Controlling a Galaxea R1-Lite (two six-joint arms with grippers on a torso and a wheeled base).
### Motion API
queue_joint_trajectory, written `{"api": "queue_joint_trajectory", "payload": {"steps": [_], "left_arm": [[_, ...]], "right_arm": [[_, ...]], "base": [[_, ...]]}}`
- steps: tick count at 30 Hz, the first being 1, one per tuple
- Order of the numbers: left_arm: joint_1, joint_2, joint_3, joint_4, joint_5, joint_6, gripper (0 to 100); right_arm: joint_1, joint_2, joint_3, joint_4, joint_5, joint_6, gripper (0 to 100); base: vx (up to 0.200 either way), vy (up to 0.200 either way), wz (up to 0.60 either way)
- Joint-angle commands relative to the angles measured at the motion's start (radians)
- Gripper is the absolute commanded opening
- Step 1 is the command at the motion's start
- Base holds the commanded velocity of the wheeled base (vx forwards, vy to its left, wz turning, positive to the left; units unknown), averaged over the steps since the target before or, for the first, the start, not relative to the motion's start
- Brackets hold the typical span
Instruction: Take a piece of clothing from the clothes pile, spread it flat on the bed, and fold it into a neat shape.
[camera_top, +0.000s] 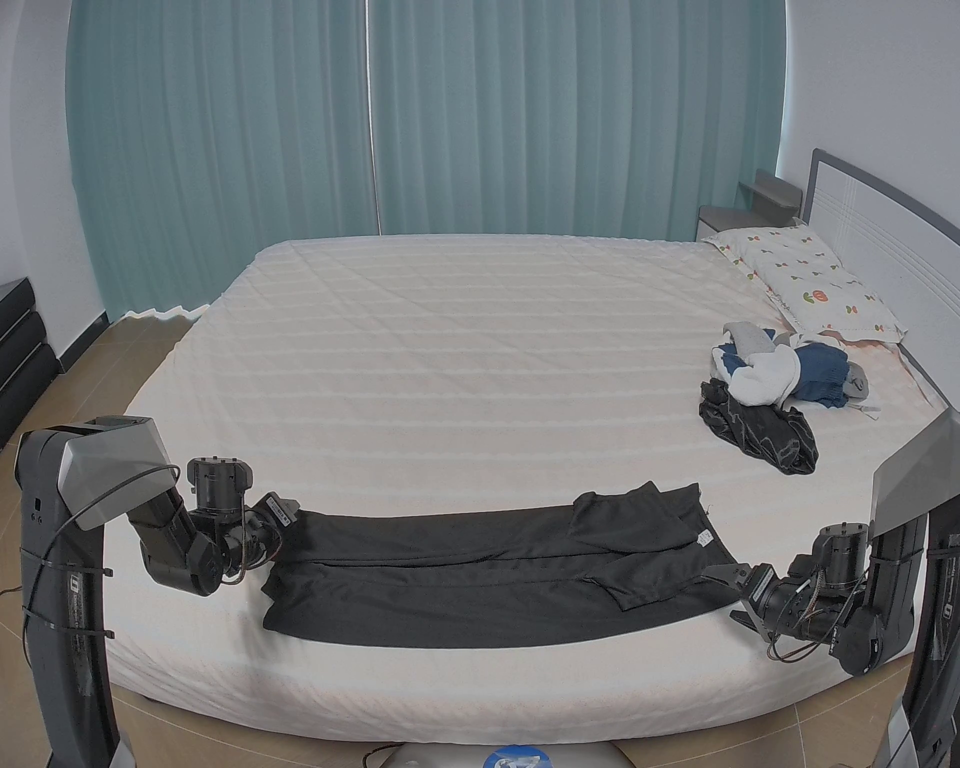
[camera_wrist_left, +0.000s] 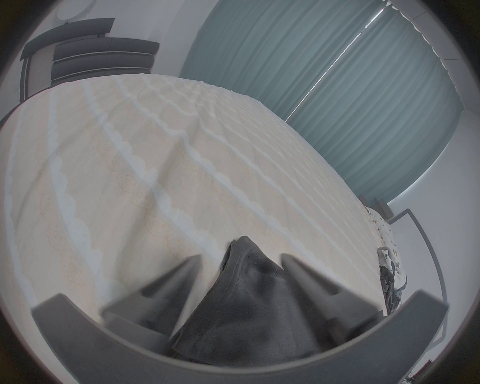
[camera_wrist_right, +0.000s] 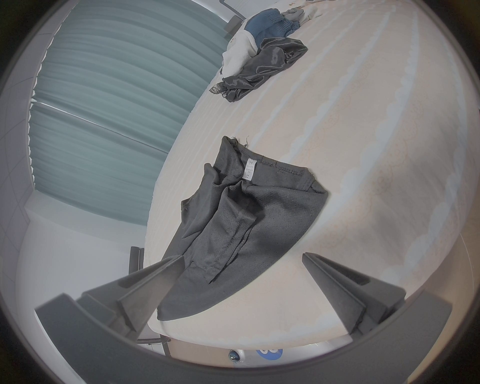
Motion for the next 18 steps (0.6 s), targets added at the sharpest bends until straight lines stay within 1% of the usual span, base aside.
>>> {"api": "queue_joint_trajectory", "payload": {"steps": [1, 6, 12, 15, 18], "left_arm": [[0.001, -0.020, 0.014, 0.000, 0.000, -0.001, 100], [0.001, -0.065, 0.065, -0.002, -0.010, -0.008, 100], [-0.002, -0.072, 0.094, -0.031, -0.013, -0.008, 100], [-0.004, -0.065, 0.109, -0.080, -0.013, -0.008, 100], [-0.004, -0.066, 0.109, -0.094, -0.013, -0.012, 100]], "right_arm": [[-0.001, -0.006, 0.000, -0.012, 0.000, 0.002, 100], [-0.030, -0.025, -0.001, -0.013, 0.000, 0.005, 100], [-0.050, -0.045, -0.001, -0.013, 0.002, 0.008, 100], [-0.064, -0.058, -0.006, -0.013, 0.000, 0.008, 100], [-0.063, -0.055, -0.009, -0.013, 0.000, 0.009, 100]], "base": [[0.000, 0.000, 0.00], [0.000, 0.000, 0.00], [-0.200, 0.000, 0.00], [0.000, 0.000, 0.00], [0.000, 0.000, 0.00]]}}
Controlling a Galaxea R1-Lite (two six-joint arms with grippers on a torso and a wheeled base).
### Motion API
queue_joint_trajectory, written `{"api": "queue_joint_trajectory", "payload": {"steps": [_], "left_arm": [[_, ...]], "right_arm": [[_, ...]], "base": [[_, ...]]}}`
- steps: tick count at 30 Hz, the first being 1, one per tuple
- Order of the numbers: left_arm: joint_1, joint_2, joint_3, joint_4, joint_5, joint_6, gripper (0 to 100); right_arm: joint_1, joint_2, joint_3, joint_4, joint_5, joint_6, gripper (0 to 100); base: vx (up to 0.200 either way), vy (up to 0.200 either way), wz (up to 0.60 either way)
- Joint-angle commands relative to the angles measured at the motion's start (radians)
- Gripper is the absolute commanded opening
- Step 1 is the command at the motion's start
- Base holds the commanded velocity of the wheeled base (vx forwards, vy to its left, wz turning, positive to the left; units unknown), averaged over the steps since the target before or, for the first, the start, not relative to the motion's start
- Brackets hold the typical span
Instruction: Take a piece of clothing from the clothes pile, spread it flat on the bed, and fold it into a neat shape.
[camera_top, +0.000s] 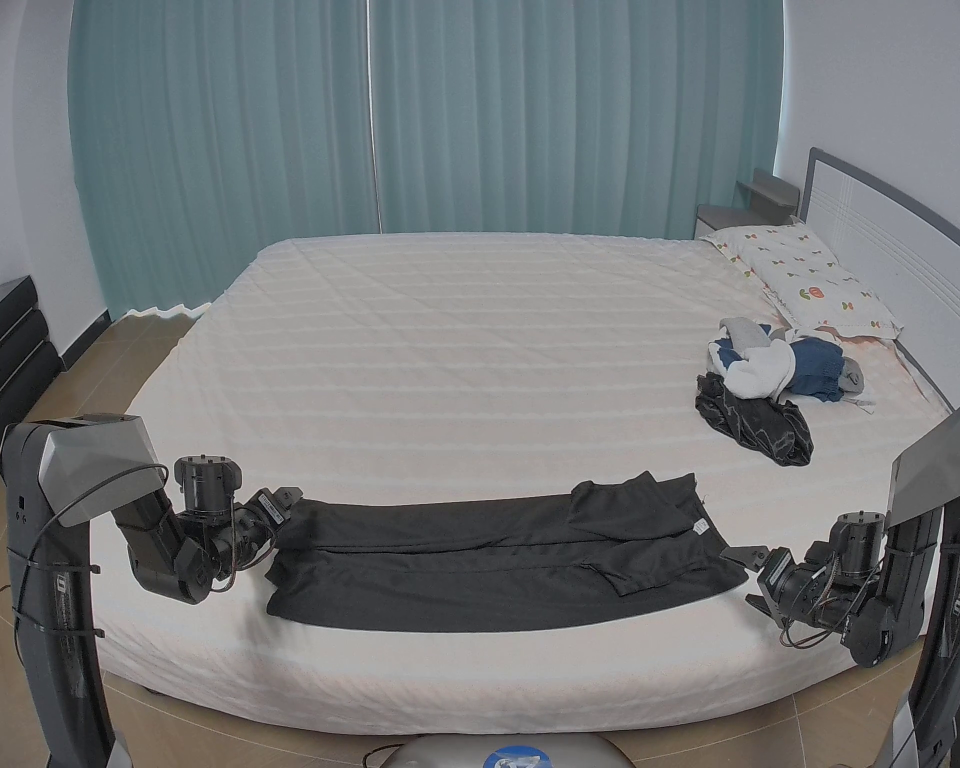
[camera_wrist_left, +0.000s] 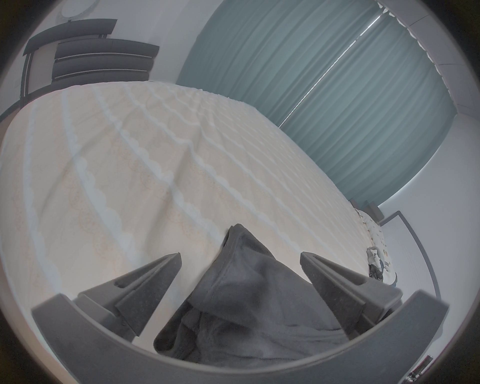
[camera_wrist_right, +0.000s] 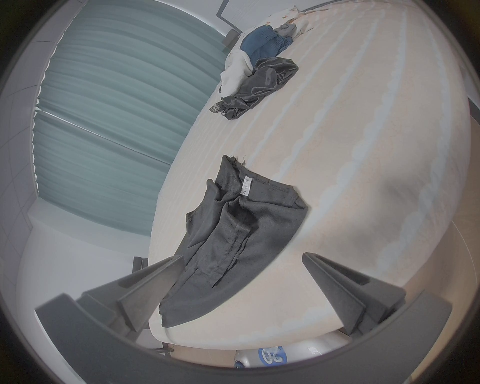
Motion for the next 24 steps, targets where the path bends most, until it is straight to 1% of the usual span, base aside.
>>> {"api": "queue_joint_trajectory", "payload": {"steps": [1, 6, 21, 23, 24], "left_arm": [[-0.001, -0.003, 0.006, -0.004, 0.000, -0.002, 100], [-0.004, -0.009, -0.011, -0.004, 0.000, -0.035, 100], [-0.022, -0.011, -0.032, -0.007, 0.000, -0.035, 100], [-0.021, -0.018, -0.032, -0.002, -0.006, -0.030, 100], [-0.019, -0.021, -0.035, 0.005, -0.028, -0.022, 100]], "right_arm": [[-0.003, -0.010, -0.004, -0.014, 0.000, 0.001, 100], [-0.005, -0.008, -0.010, -0.014, 0.000, 0.001, 100], [-0.007, -0.007, -0.015, -0.014, -0.002, 0.008, 100], [-0.007, -0.005, -0.015, -0.014, -0.002, 0.008, 100], [-0.007, -0.005, -0.015, -0.014, -0.002, 0.008, 100]], "base": [[0.000, 0.000, 0.00], [0.000, 0.000, 0.00], [0.000, -0.200, 0.00], [0.000, 0.000, 0.00], [0.000, 0.000, 0.00]]}}
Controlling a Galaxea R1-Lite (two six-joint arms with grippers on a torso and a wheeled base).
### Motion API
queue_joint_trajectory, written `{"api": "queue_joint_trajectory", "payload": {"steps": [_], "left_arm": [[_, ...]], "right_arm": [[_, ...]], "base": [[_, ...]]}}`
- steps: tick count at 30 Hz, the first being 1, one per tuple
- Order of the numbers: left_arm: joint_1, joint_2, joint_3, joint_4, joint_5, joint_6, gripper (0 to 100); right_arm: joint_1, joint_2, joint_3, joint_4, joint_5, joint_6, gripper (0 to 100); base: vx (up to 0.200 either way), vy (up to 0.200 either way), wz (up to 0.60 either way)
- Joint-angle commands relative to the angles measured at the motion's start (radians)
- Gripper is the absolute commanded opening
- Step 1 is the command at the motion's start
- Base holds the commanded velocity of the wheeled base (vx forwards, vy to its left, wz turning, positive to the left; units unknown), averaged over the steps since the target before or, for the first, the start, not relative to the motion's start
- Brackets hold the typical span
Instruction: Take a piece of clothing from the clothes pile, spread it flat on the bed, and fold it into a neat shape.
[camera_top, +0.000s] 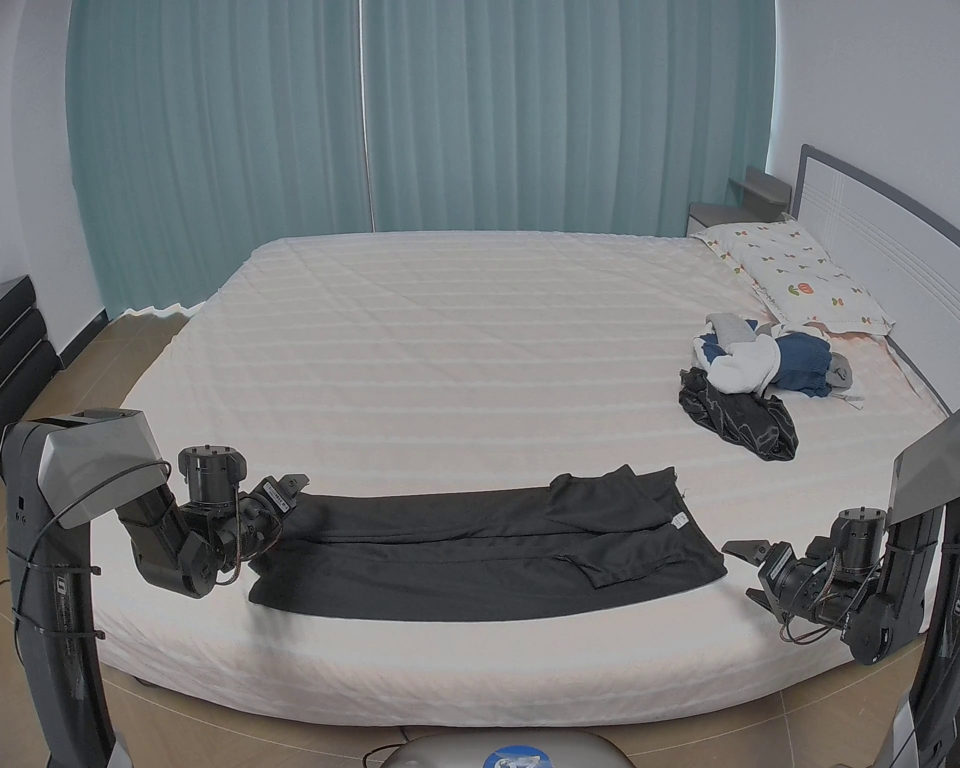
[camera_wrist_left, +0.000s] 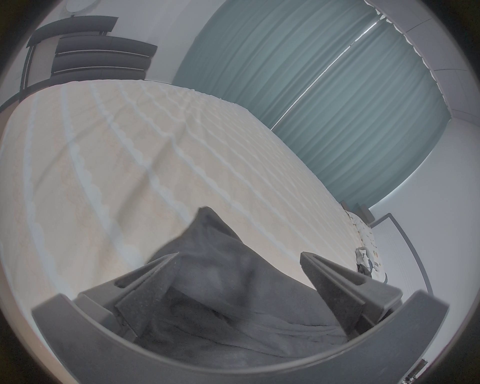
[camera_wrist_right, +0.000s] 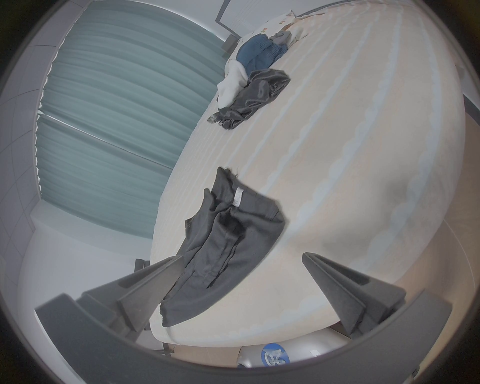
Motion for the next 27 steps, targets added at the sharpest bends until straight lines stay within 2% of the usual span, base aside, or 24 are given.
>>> {"api": "queue_joint_trajectory", "payload": {"steps": [1, 4, 9, 14, 20, 21, 23, 27], "left_arm": [[0.009, -0.012, -0.006, 0.009, -0.042, 0.020, 100], [0.032, -0.014, -0.006, 0.032, -0.062, 0.089, 100], [0.083, -0.034, -0.024, 0.148, -0.061, 0.233, 100], [0.112, -0.086, -0.033, 0.167, -0.061, 0.255, 100], [0.136, -0.141, -0.061, 0.268, -0.065, 0.272, 100], [0.144, -0.135, -0.072, 0.300, -0.070, 0.299, 100], [0.161, -0.118, -0.083, 0.329, -0.107, 0.360, 100], [0.173, -0.068, -0.084, 0.331, -0.194, 0.411, 100]], "right_arm": [[0.001, 0.003, 0.000, -0.013, 0.001, 0.000, 100], [0.005, 0.004, 0.003, -0.012, 0.001, 0.000, 100], [0.011, 0.006, 0.003, -0.012, 0.001, 0.000, 100], [0.011, 0.006, 0.008, -0.013, 0.001, 0.000, 100], [0.013, 0.006, 0.009, -0.013, 0.001, 0.000, 100], [0.013, 0.006, 0.009, -0.012, 0.001, 0.000, 100], [0.013, 0.006, 0.009, -0.012, -0.001, 0.000, 100], [0.014, 0.006, 0.011, -0.012, -0.002, 0.000, 100]], "base": [[0.000, 0.000, 0.00], [0.000, 0.000, 0.00], [0.000, 0.000, 0.00], [0.000, 0.000, 0.00], [0.000, 0.000, 0.00], [0.000, 0.000, 0.00], [0.000, 0.000, 0.00], [0.000, 0.000, 0.00]]}}
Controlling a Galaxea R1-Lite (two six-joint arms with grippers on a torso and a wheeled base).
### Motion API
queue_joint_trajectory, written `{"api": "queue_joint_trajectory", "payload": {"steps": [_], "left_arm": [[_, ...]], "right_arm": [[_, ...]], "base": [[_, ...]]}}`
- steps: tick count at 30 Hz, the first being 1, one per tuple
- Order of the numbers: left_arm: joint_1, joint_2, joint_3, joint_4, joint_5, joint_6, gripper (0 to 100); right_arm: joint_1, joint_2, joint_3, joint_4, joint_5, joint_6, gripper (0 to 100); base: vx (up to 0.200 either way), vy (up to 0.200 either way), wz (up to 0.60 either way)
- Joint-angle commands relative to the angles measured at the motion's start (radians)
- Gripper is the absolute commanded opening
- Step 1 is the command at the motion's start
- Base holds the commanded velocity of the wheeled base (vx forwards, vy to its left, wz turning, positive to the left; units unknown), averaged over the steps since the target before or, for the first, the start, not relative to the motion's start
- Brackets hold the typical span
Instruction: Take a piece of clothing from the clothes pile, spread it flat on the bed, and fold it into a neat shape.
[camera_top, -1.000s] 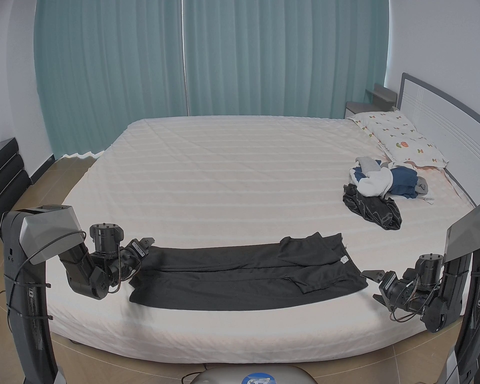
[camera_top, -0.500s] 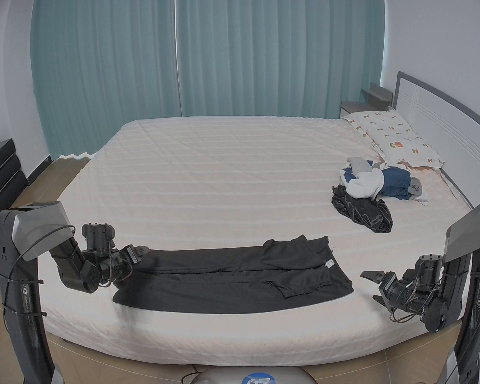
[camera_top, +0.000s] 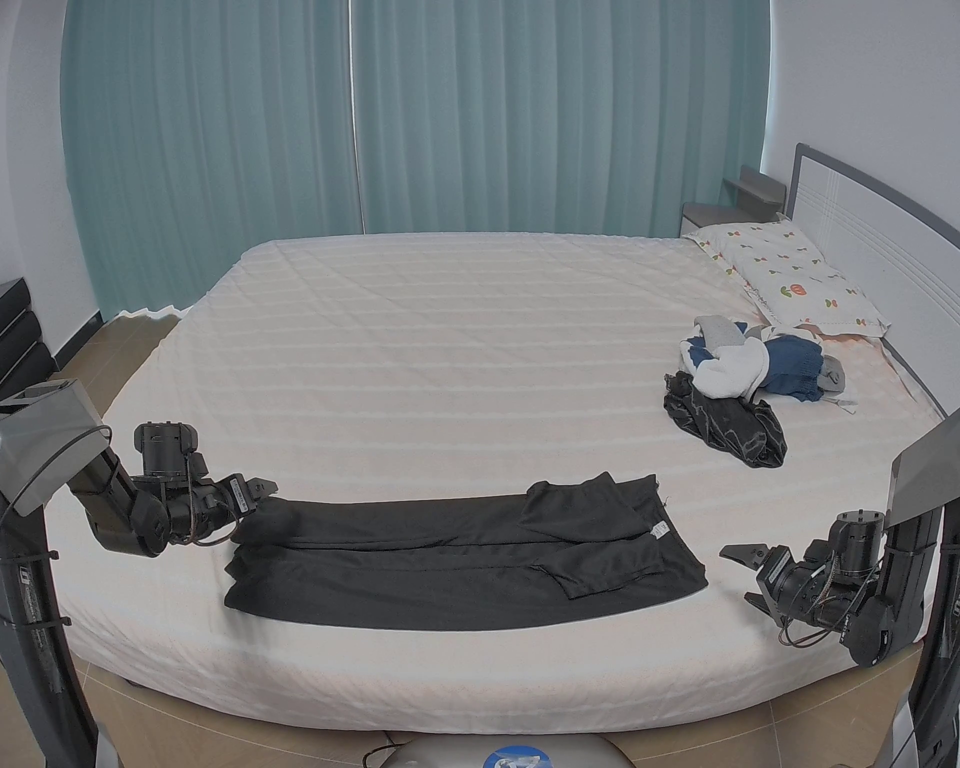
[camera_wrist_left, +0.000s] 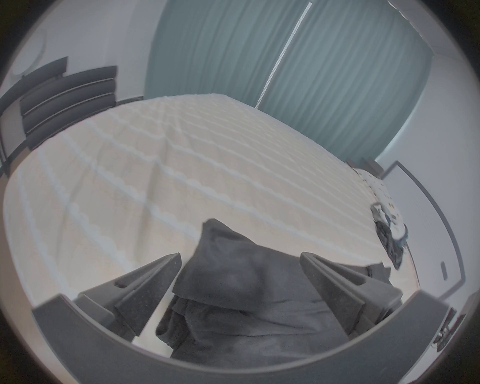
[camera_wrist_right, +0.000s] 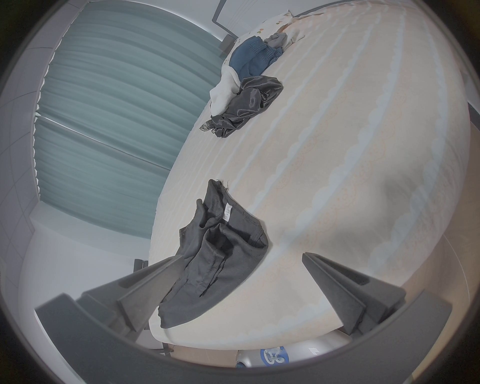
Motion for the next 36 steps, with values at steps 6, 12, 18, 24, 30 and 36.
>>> {"api": "queue_joint_trajectory", "payload": {"steps": [6, 12, 18, 24, 30, 36], "left_arm": [[0.028, 0.095, -0.017, 0.010, -0.118, 0.133, 100], [0.028, 0.115, -0.020, 0.049, -0.102, 0.229, 100], [0.018, 0.130, -0.035, 0.053, -0.034, 0.232, 100], [0.007, 0.141, -0.033, 0.049, -0.037, 0.228, 100], [-0.008, 0.151, -0.018, 0.021, -0.039, 0.225, 100], [-0.015, 0.153, -0.014, -0.004, -0.037, 0.226, 100]], "right_arm": [[0.002, 0.005, 0.001, -0.012, 0.000, 0.000, 100], [0.004, 0.006, 0.001, -0.012, 0.000, 0.000, 100], [0.004, 0.006, 0.003, -0.012, 0.000, 0.000, 100], [0.004, 0.006, 0.001, -0.012, 0.000, 0.000, 100], [0.004, 0.009, 0.001, -0.012, 0.000, 0.000, 100], [0.010, 0.020, -0.004, -0.014, -0.002, -0.001, 100]], "base": [[0.000, 0.000, 0.00], [0.000, 0.000, 0.00], [0.000, 0.000, 0.00], [0.000, 0.000, 0.00], [0.000, 0.000, 0.00], [0.000, 0.000, 0.00]]}}
